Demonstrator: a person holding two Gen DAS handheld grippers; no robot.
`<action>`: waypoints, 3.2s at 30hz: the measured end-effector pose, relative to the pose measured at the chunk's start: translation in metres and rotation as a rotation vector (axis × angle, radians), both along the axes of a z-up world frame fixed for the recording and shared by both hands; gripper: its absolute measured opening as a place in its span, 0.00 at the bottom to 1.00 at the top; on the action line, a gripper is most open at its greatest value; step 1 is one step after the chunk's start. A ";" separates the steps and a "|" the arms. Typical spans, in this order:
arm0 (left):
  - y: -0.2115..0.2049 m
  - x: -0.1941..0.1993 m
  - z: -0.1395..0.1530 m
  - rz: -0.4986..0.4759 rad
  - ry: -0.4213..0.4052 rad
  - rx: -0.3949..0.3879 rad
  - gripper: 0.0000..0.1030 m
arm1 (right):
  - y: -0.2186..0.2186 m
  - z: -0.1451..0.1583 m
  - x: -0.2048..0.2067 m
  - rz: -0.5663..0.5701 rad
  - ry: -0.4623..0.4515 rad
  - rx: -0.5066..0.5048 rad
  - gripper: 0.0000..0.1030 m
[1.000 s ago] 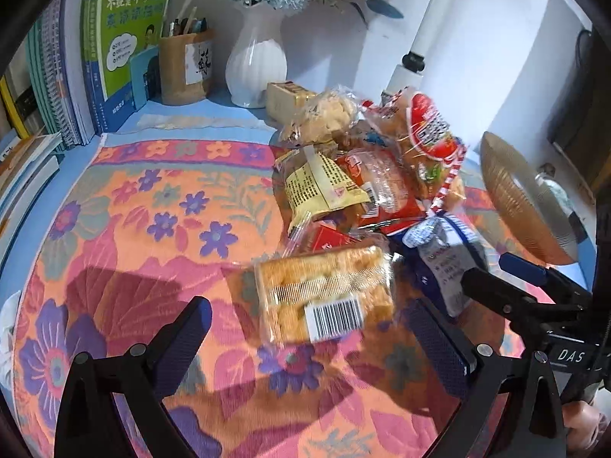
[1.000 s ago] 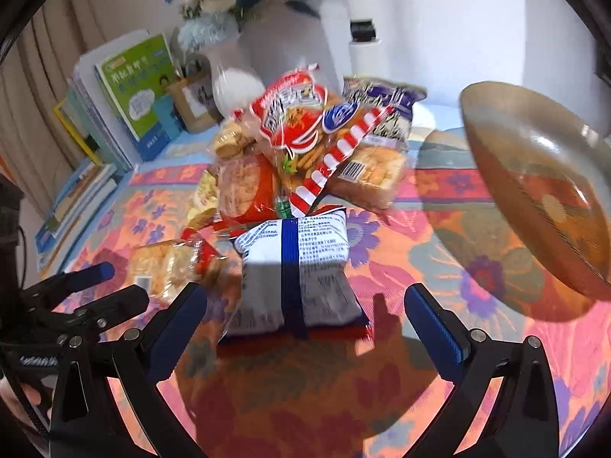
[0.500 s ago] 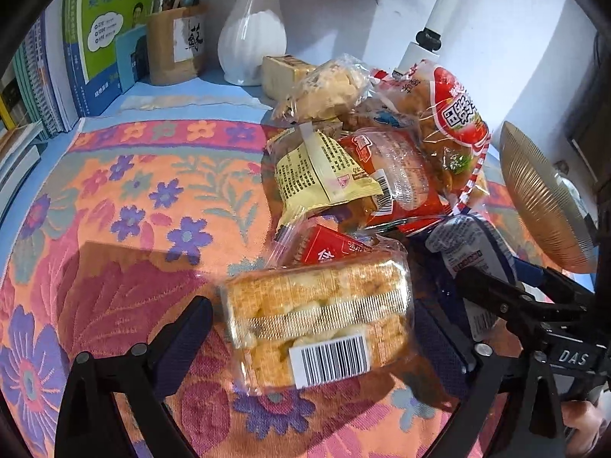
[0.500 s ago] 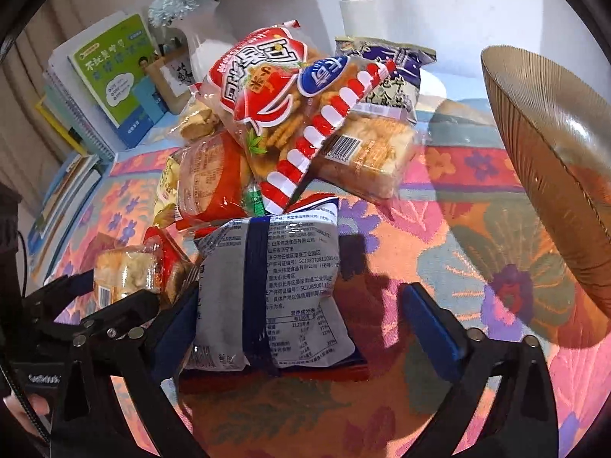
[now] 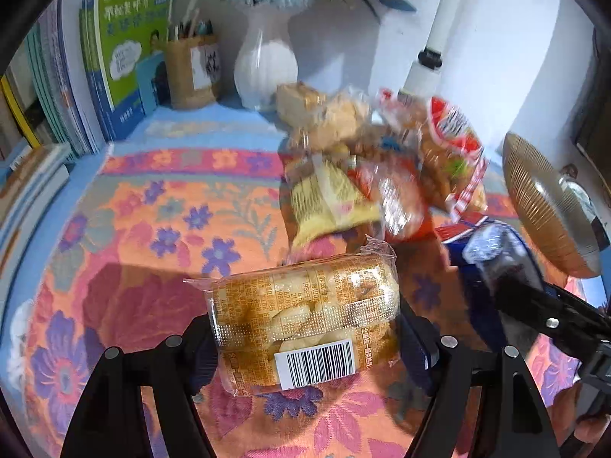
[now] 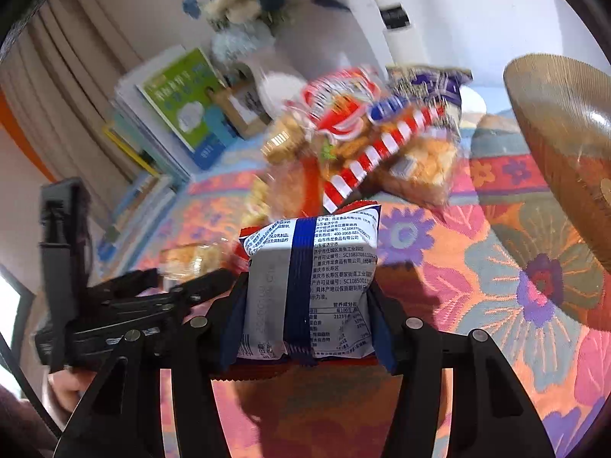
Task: Organize snacks
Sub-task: 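Grasp the blue-white chip bag with the right gripper while the left grasps a biscuit pack, then carry both packs to the amber bowl and release them inside, then grasp the red-white striped bread bag with the right gripper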
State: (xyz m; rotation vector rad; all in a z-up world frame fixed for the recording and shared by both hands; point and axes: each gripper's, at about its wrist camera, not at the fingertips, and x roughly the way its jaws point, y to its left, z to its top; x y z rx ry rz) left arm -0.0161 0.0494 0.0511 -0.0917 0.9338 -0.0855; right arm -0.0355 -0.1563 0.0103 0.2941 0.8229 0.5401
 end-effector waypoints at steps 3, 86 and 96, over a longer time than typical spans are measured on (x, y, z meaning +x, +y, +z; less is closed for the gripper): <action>-0.003 0.002 0.023 -0.019 -0.036 -0.016 0.74 | -0.010 0.025 -0.009 0.000 -0.059 0.044 0.52; -0.018 0.032 -0.058 -0.080 -0.030 0.010 1.00 | 0.035 -0.001 0.106 -0.165 -0.207 -0.278 1.00; -0.012 0.029 -0.055 -0.079 -0.032 0.011 1.00 | 0.043 -0.003 0.102 -0.171 -0.215 -0.346 1.00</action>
